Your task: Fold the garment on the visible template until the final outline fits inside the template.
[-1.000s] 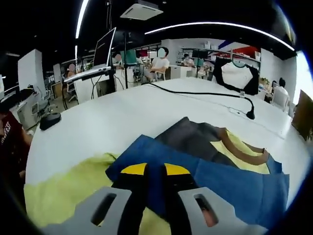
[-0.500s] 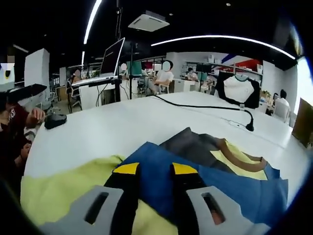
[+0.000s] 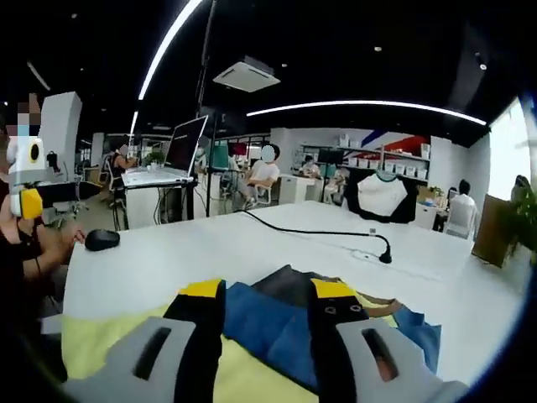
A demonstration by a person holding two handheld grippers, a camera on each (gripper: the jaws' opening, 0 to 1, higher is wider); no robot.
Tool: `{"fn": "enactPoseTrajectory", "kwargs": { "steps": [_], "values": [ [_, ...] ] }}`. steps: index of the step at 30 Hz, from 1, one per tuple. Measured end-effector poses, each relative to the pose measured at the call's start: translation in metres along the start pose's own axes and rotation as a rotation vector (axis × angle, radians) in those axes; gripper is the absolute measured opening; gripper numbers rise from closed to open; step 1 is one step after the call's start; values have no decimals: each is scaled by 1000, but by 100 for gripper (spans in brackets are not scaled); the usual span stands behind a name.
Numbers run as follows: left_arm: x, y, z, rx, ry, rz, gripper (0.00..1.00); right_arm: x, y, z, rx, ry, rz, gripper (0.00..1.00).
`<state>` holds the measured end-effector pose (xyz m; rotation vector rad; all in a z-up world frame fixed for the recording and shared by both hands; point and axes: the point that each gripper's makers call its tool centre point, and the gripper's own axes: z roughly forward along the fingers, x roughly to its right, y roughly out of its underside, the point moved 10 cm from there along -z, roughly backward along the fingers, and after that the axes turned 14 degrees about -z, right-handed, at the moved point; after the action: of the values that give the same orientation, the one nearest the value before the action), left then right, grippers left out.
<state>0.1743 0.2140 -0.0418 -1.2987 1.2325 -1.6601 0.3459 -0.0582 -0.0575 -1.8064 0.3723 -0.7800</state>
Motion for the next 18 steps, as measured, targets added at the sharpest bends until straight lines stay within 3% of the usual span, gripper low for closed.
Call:
{"fn": "enactPoseTrajectory", "kwargs": {
  "steps": [5, 7, 10, 14, 16, 18],
  "values": [
    [-1, 1, 2, 7, -12, 23, 97, 15, -8, -32, 24, 50, -24, 51],
    [-3, 4, 3, -19, -36, 36, 97, 21, -7, -45, 18, 60, -16, 53],
    [-2, 3, 4, -2, -14, 24, 98, 25, -4, -62, 26, 49, -16, 57],
    [2, 3, 7, 7, 10, 36, 98, 32, 2, -82, 43, 63, -56, 69],
    [3, 7, 9, -48, 18, 96, 99, 36, 5, -92, 26, 81, -92, 75],
    [5, 9, 11, -49, 11, 91, 100, 42, 12, -104, -43, 91, -115, 78]
  ]
}}
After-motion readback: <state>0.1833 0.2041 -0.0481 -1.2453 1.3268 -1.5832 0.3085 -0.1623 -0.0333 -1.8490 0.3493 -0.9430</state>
